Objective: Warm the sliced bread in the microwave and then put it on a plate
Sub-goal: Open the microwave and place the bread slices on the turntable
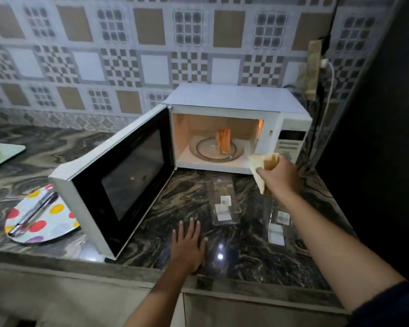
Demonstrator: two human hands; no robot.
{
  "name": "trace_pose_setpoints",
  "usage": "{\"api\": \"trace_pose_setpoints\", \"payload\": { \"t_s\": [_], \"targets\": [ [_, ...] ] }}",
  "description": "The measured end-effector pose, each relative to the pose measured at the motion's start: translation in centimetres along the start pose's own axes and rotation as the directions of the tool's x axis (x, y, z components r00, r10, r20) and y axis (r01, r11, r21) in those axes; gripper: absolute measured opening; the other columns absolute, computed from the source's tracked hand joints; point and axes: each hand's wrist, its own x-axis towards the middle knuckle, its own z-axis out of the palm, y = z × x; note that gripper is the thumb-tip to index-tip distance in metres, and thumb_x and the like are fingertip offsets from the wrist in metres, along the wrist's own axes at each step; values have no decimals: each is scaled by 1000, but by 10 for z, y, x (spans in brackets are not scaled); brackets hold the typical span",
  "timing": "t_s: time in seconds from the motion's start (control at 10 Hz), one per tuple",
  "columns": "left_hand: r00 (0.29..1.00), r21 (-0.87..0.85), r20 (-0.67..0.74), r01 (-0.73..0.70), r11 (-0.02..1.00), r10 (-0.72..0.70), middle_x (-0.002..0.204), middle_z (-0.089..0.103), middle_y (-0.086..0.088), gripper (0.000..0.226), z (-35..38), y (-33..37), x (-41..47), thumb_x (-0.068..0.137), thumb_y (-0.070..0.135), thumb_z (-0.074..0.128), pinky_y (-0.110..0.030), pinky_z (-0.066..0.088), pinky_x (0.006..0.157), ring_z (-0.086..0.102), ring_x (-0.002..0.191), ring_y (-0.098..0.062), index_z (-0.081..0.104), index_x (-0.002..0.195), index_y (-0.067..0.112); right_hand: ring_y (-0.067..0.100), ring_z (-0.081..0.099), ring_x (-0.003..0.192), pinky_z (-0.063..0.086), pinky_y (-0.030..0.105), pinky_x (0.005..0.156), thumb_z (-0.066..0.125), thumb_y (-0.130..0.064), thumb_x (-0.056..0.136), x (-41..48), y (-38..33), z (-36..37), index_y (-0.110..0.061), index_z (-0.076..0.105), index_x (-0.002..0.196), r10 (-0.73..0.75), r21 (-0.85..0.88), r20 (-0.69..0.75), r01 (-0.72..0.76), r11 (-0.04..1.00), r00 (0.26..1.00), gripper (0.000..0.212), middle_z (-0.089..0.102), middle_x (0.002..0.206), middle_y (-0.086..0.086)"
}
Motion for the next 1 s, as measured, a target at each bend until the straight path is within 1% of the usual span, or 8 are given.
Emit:
{"api": "trace_pose_setpoints", "payload": {
  "t_s": [0.3, 0.4, 0.5, 0.6, 0.7, 0.8, 0.9, 1.0],
  "targets": [
    [999, 8, -44, -20, 1000, 20, 159, -7, 5, 55, -22, -40, 117, 99, 45, 18, -42, -4, 118, -9, 147, -16, 1, 150, 29, 30, 59, 102, 43, 30, 72, 70, -35, 76, 83, -77, 115, -10, 52, 118, -20, 32, 133, 16, 999, 991, 52, 58, 116, 11],
    [998, 3, -58, -36, 999, 36, 159, -6, 5, 55, -28, -44, 151, 99, 45, 18, -41, -4, 118, -9, 147, -14, 3, 150, 29, 30, 58, 105, 47, 32, 77, 71, -33, 75, 105, -92, 147, -12, 52, 119, -21, 58, 177, 11, 998, 984, 53, 57, 117, 11],
    [995, -11, -77, -69, 998, 68, 157, -10, 7, 63, -32, -44, 174, 92, 55, 10, -40, -2, 118, -9, 147, -12, 3, 150, 30, 30, 60, 106, 45, 29, 75, 68, -29, 79, 127, -101, 177, -11, 58, 114, 23, 25, 205, -28, 999, 978, 41, 61, 114, 10],
    [987, -14, -129, -94, 995, 91, 159, -3, 7, 81, -36, -47, 192, 74, 62, -4, -37, -4, 117, -4, 147, -12, 4, 149, 32, 32, 59, 107, 47, 28, 79, 52, -18, 90, 148, -111, 207, -1, 63, 108, 77, 13, 154, -80, 997, 985, 27, 65, 108, 14],
    [982, -13, -155, -115, 993, 111, 159, 6, 4, 78, -35, -51, 199, 77, 61, 1, -32, -11, 113, 2, 147, -13, 6, 149, 33, 33, 52, 117, 44, 17, 75, 34, -6, 98, 157, -110, 226, 5, 52, 123, 70, 19, 163, -74, 997, 984, 33, 56, 123, 22],
    [983, 10, -160, -92, 996, 93, 154, 28, 1, 68, -33, -53, 202, 85, 57, 19, -34, -1, 116, 24, 144, -19, 25, 147, 29, 33, 41, 130, 37, 31, 100, 50, -18, 94, 152, -110, 239, 4, 39, 135, 21, 42, 314, -35, 999, 949, 47, 41, 142, 24],
    [983, 53, -168, -71, 996, 79, 139, 53, 1, 59, -28, -55, 204, 84, 54, 35, -39, 33, 107, 51, 128, -19, 49, 135, 27, 30, 12, 144, 5, 35, 119, 55, -57, 77, 161, -99, 256, -3, 23, 145, -50, -148, 238, 87, 985, 970, 93, 17, 155, 17],
    [981, 85, -174, -73, 994, 87, 137, 54, 2, 58, -28, -57, 203, 84, 55, 36, -36, 35, 108, 53, 125, -17, 51, 133, 27, 34, 3, 145, 5, 42, 119, 55, -59, 78, 149, -105, 242, -2, 17, 147, -177, -268, 146, 211, 940, 973, 97, 7, 156, 20]
  ]
}}
